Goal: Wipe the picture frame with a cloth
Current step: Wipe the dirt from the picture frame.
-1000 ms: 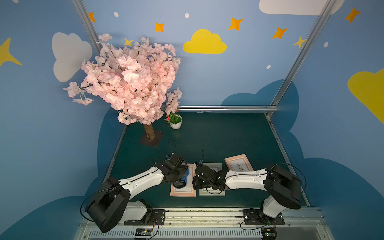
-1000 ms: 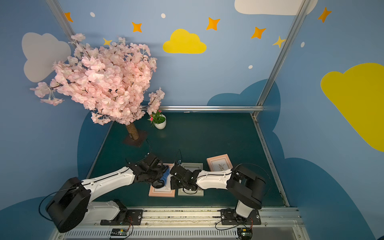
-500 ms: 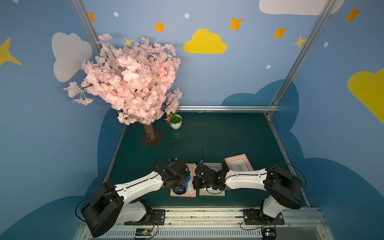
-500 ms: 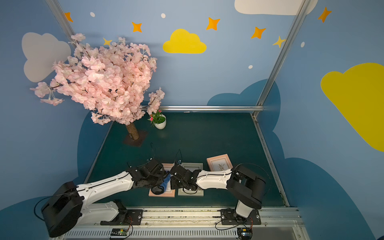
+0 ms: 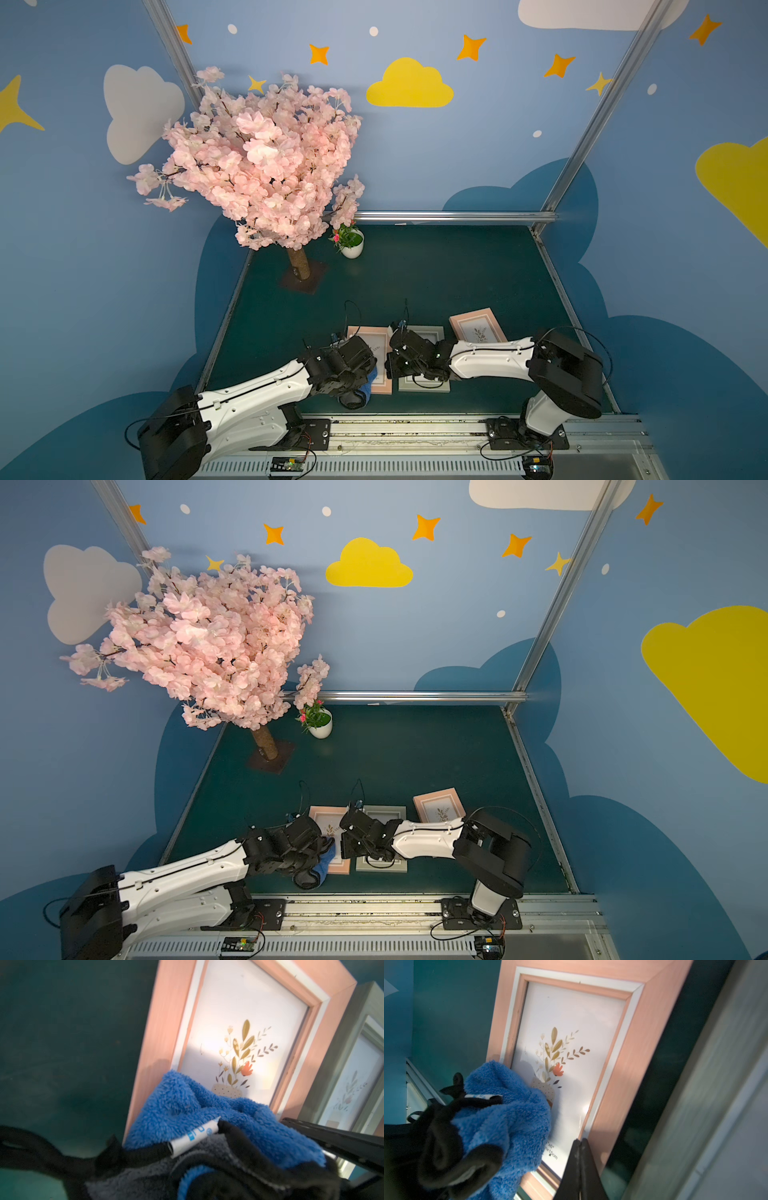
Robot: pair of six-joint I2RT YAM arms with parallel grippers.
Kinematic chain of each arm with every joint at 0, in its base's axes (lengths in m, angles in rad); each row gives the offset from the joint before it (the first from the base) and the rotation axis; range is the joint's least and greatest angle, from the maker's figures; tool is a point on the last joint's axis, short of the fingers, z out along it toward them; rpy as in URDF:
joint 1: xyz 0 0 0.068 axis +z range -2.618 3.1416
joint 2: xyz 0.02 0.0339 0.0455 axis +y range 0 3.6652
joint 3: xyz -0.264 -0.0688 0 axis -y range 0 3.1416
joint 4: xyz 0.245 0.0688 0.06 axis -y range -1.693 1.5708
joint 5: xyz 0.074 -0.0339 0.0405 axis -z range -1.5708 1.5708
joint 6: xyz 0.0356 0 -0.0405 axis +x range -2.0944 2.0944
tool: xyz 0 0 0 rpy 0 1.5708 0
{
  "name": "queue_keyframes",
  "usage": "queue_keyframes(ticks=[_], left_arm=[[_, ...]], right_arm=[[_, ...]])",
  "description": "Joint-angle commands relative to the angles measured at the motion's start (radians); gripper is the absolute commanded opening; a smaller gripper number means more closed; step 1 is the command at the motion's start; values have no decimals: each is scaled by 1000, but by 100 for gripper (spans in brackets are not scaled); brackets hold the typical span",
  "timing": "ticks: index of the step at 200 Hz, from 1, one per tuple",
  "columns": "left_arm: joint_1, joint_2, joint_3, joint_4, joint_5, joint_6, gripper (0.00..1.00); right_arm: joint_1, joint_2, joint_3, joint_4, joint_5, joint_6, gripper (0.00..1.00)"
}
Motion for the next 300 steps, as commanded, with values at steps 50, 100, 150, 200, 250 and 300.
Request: queue_keyframes(ticks=[50,100,150,200,250,300], left_arm=[[61,219,26,71,-11,90,3],[197,416,145,119,-13,226,3],[245,472,181,169,16,266,3],[229,436,141,159,79,247,3],[84,280,48,59,96,152,3],[-26,22,-84,-38,115,16,3]], right_arm=[[-3,80,-72,-125,24,18,0],[-5,83,-65,-131,25,13,0],[-3,83,-67,-129,22,17,0],[-3,83,-72,-125,19,23,0],[-3,92,-81,-105,11,31,0],[-3,99,-83,-93,5,33,0]])
